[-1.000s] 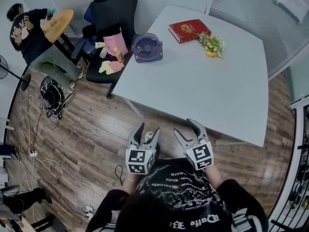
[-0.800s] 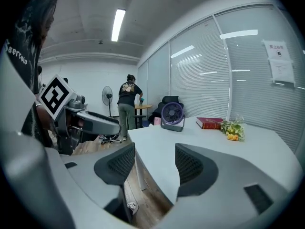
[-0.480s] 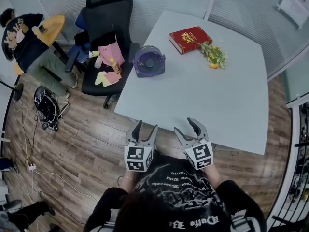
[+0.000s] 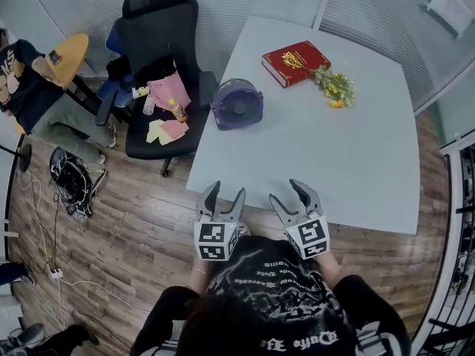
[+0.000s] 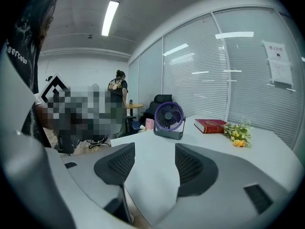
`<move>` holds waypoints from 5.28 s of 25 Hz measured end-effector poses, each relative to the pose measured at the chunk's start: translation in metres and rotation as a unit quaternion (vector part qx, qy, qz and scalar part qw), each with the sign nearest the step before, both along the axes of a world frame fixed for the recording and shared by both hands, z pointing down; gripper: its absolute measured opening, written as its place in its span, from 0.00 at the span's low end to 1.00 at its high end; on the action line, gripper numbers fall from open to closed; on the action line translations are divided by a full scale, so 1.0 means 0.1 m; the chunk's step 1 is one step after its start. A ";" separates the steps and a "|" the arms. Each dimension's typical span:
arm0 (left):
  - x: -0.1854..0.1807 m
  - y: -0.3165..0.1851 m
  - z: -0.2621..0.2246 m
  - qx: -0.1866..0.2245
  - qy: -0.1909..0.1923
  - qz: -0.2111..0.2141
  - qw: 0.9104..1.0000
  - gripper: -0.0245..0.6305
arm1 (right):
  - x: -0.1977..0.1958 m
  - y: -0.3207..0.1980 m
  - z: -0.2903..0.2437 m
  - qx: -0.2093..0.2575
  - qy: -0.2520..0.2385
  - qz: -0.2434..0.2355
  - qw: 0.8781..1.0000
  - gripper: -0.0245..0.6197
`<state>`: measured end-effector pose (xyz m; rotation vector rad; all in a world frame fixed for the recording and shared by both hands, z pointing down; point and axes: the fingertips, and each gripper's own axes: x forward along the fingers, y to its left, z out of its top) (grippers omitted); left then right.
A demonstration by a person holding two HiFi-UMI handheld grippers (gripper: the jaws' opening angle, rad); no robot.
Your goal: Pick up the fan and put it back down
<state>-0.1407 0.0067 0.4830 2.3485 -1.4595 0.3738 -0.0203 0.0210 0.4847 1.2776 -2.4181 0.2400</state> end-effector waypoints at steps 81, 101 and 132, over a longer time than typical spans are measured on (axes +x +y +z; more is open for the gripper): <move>-0.48 -2.98 1.17 -0.063 -0.128 -0.047 0.989 0.23 | -0.35 -3.45 1.17 -0.137 -0.022 -0.102 0.985 0.23; -0.47 -2.82 0.53 -0.036 -0.129 -0.037 0.990 0.21 | -0.31 -3.24 0.60 -0.117 -0.059 -0.072 0.989 0.22; -0.26 -1.29 -0.30 -0.032 -0.085 -0.023 0.996 0.18 | -0.05 -1.54 -0.35 -0.058 -0.058 -0.009 0.997 0.21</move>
